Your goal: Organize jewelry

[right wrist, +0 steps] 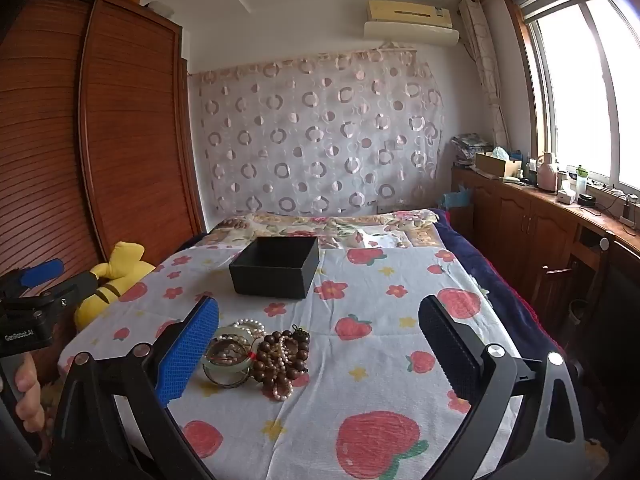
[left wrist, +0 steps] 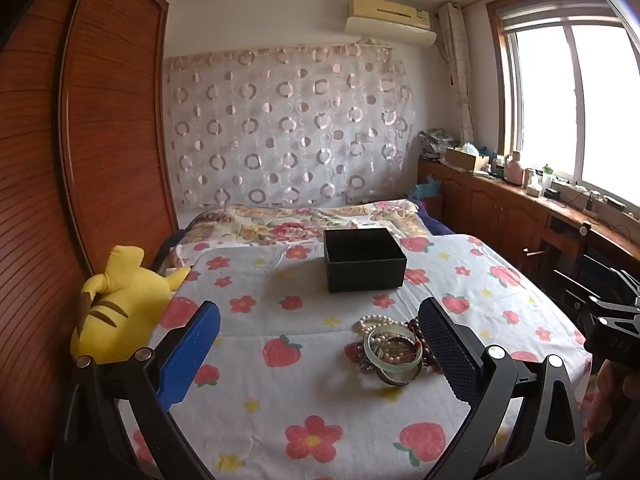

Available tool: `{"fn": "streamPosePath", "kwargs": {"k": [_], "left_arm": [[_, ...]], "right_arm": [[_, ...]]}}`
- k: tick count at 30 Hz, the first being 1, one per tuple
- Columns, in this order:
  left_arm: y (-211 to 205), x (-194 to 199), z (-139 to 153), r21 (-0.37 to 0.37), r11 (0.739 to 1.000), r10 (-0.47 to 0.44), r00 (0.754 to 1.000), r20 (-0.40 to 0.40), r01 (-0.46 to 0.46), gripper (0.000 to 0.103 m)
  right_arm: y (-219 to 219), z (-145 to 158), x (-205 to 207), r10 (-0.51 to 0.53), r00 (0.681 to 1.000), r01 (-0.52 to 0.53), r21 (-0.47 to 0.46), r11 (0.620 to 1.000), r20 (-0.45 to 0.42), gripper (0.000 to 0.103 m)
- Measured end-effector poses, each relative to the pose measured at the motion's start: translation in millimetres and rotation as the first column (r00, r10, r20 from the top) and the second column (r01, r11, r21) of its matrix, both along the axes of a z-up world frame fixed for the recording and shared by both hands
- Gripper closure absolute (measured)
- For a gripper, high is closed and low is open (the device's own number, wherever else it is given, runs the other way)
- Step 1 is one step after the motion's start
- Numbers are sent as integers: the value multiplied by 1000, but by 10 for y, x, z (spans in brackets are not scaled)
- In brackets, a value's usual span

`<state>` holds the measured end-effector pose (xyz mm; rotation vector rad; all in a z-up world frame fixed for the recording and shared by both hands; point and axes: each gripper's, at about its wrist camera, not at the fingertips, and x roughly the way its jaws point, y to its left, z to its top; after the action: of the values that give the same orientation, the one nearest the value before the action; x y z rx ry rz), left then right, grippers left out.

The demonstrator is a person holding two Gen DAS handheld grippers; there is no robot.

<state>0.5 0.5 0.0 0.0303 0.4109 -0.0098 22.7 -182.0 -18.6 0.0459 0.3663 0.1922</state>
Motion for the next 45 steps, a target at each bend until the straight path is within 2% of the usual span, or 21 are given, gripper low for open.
{"fn": "streamPosePath", "kwargs": {"k": [45], "left_arm": [[-15,17,-5,7,1000,3,1000,12,-3,7]], "right_arm": [[6,-4,-5,1,1000,-1,2,1000,1,2]]}}
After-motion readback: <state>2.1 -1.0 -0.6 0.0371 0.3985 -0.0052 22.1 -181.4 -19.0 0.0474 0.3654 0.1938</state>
